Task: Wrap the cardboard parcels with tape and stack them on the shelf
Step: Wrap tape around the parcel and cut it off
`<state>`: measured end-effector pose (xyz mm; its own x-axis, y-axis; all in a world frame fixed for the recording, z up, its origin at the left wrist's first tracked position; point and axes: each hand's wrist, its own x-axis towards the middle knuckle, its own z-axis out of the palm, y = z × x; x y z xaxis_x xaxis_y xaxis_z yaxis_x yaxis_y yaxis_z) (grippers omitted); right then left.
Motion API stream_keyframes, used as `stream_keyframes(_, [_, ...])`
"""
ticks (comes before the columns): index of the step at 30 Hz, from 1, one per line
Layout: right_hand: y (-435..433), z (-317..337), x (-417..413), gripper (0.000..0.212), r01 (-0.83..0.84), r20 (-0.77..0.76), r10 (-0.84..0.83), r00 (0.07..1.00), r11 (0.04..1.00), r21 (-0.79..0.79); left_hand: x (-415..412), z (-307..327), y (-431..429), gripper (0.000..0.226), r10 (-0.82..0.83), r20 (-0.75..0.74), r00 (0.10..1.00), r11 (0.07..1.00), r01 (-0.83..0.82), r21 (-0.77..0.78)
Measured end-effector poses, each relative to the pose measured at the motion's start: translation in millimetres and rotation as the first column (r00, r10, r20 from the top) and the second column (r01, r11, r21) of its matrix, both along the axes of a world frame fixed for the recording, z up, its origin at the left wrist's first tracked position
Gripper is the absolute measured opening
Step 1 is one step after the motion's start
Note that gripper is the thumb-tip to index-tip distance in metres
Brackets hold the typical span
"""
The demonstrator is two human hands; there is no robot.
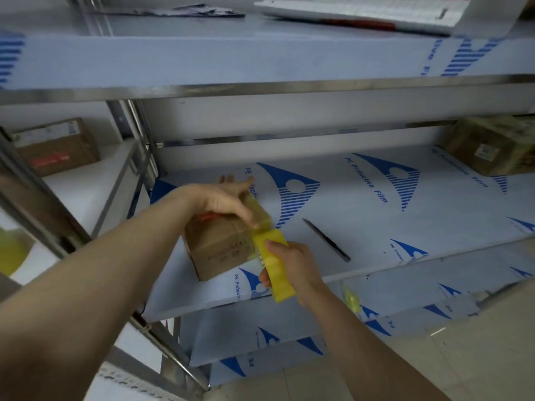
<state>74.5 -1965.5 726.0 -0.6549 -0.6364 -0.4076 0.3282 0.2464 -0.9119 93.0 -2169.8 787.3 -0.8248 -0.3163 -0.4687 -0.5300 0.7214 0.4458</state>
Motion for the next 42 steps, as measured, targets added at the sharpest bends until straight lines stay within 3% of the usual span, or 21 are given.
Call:
stream_keyframes(2, [-1.6,2.4,-1.9,0.028,-0.020,0.007,0.020,1.000,1.000,0.013,16.1,-2.2,-8.0,0.145,0.013,0.164,0.986,0.975,0.024,-0.221])
stream_keyframes(4, [-0.5,10.9,-1.9,0.031,-0.060,0.052,0.058,0.997,0.998,0.027,24.2,-6.0,-8.0,0.136,0.051,0.130,0.990,0.971,-0.018,-0.240])
stream_keyframes(8, [22.2,50.1,-12.4,0.038,-0.229,0.233,0.255,0.938,0.964,-0.135,33.1,3.4,-16.8,0.116,0.027,0.028,0.999,0.992,-0.030,0.119])
stream_keyframes(9, [30.1,64.3,-17.0,0.041,-0.296,0.222,0.339,0.914,0.933,-0.207,36.8,8.6,-17.0,0.107,0.021,0.026,0.999,0.976,-0.026,0.216])
stream_keyframes(11, [38.2,87.4,-24.7,0.040,-0.451,0.050,0.477,0.877,0.856,-0.254,42.1,11.9,-14.7,0.081,-0.004,0.012,1.000,0.945,0.000,0.326])
stream_keyframes(13, [30.4,99.2,-28.7,0.034,-0.481,-0.123,0.465,0.877,0.856,-0.188,41.5,11.2,-9.5,0.048,0.034,-0.062,0.997,0.961,-0.016,0.277])
stream_keyframes(15, [9.9,103.5,-32.7,0.028,-0.374,-0.165,0.349,0.922,0.914,-0.160,36.9,9.4,-4.5,0.030,0.129,-0.191,0.973,0.989,-0.112,0.100])
stream_keyframes(17, [-15.5,103.2,-37.9,0.034,-0.232,-0.157,0.207,0.966,0.959,-0.165,32.9,6.4,-1.0,0.044,0.100,-0.272,0.957,0.973,-0.152,-0.176])
stream_keyframes(18, [-27.2,103.0,-41.1,0.040,-0.166,-0.162,0.141,0.977,0.974,-0.155,31.9,2.7,1.0,0.061,0.028,-0.244,0.969,0.959,-0.095,-0.269])
stream_keyframes(20, [-45.4,102.9,-47.4,0.048,-0.072,-0.200,0.048,0.979,0.991,-0.110,32.1,-5.5,10.3,0.107,-0.103,-0.074,0.992,0.954,0.077,-0.290])
stream_keyframes(22, [-57.5,100.4,-53.5,0.049,-0.012,-0.222,-0.009,0.975,0.996,-0.093,33.5,-16.3,20.0,0.135,-0.160,0.043,0.986,0.929,0.165,-0.331])
stream_keyframes(26, [-68.3,86.6,-56.0,0.049,-0.073,-0.146,0.055,0.988,0.990,-0.120,31.2,-34.5,27.1,0.126,-0.130,-0.155,0.979,0.863,0.035,-0.503])
stream_keyframes(34, [-42.5,96.8,-27.6,0.043,-0.002,-0.128,-0.020,0.992,0.985,-0.172,31.5,-34.7,29.3,0.121,-0.112,-0.150,0.982,0.867,0.023,-0.498])
stream_keyframes(39, [20.7,83.8,5.4,0.051,-0.046,-0.233,0.058,0.971,0.997,0.060,27.5,-36.2,28.0,0.126,-0.102,-0.126,0.987,0.859,0.024,-0.511])
stream_keyframes(42, [41.3,60.2,20.6,0.038,-0.005,-0.101,0.005,0.995,1.000,-0.003,25.8,-39.5,27.0,0.123,-0.087,-0.125,0.988,0.856,0.010,-0.518])
